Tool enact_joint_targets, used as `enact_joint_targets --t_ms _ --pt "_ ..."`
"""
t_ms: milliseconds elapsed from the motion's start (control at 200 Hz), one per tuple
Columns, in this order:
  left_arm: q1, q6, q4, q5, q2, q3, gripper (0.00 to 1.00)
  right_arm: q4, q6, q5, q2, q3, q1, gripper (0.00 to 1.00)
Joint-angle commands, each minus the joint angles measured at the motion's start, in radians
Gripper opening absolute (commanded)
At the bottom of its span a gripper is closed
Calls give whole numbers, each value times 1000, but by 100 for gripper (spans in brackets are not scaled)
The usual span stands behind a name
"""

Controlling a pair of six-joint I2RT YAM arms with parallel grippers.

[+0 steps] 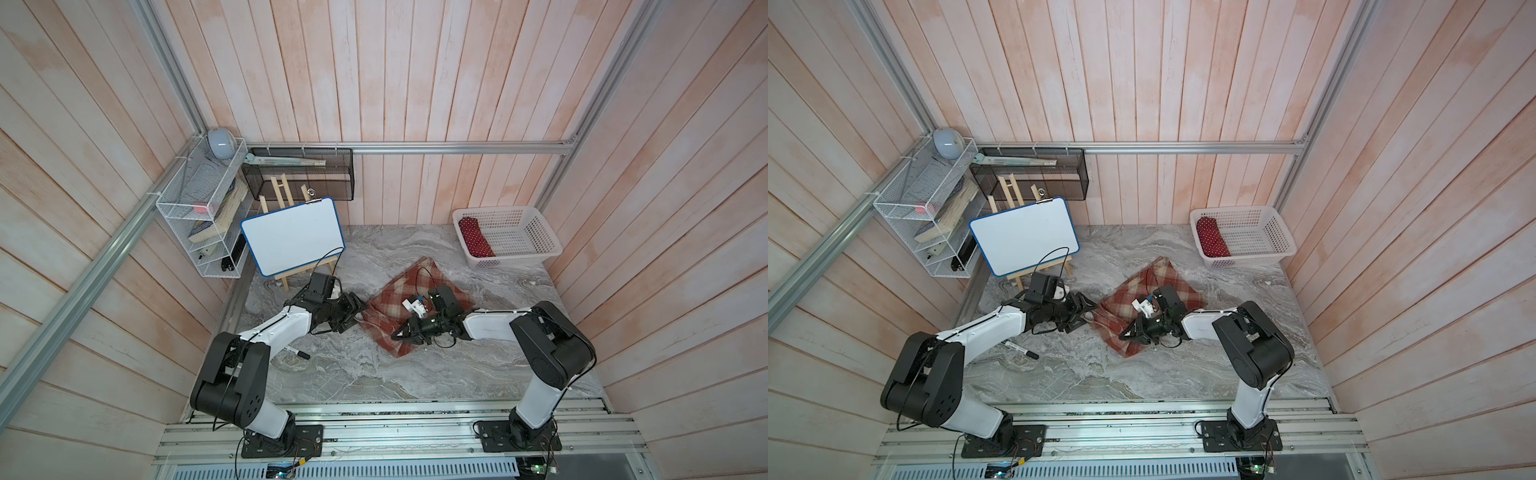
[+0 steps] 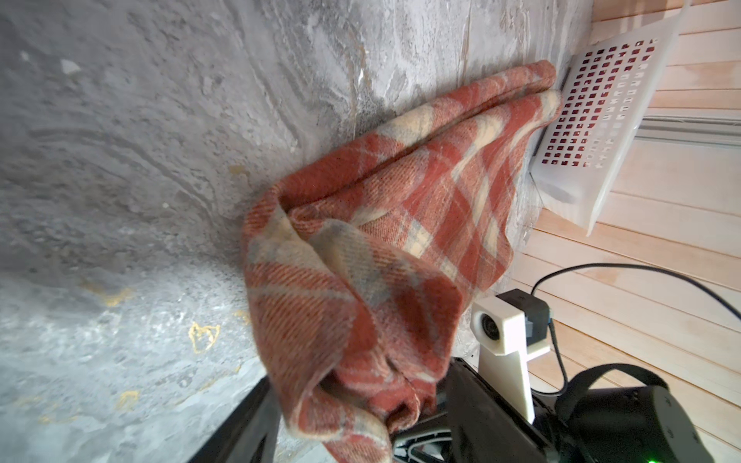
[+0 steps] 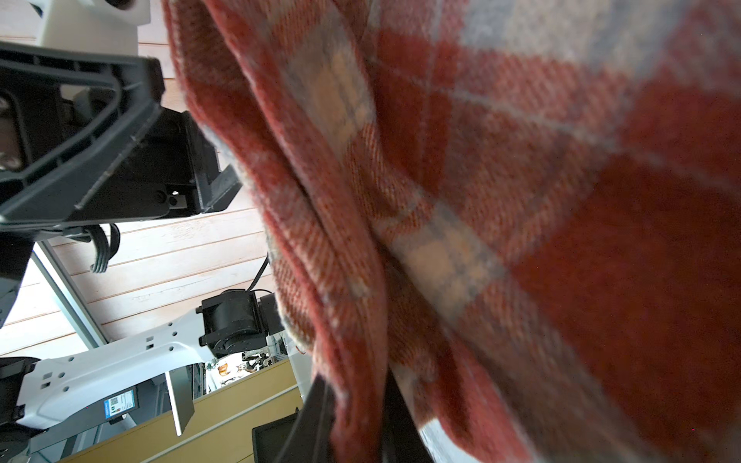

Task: Roll up the skirts
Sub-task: Roll the skirt at the center of the board.

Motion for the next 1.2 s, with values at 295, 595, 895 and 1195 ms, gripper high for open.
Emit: enact_joint_targets --t_ms 295,595,895,1195 --pt "0 -26 109 51 136 96 70 -17 -23 -7 19 10 -8 1" --pt "-17 -32 122 65 190 160 70 -55 -36 0 38 23 -9 2" --pt "-44 -46 155 76 271 186 69 -89 -51 11 52 40 -18 6" --pt "-62 -33 125 72 373 265 69 -165 -78 63 24 57 -28 71"
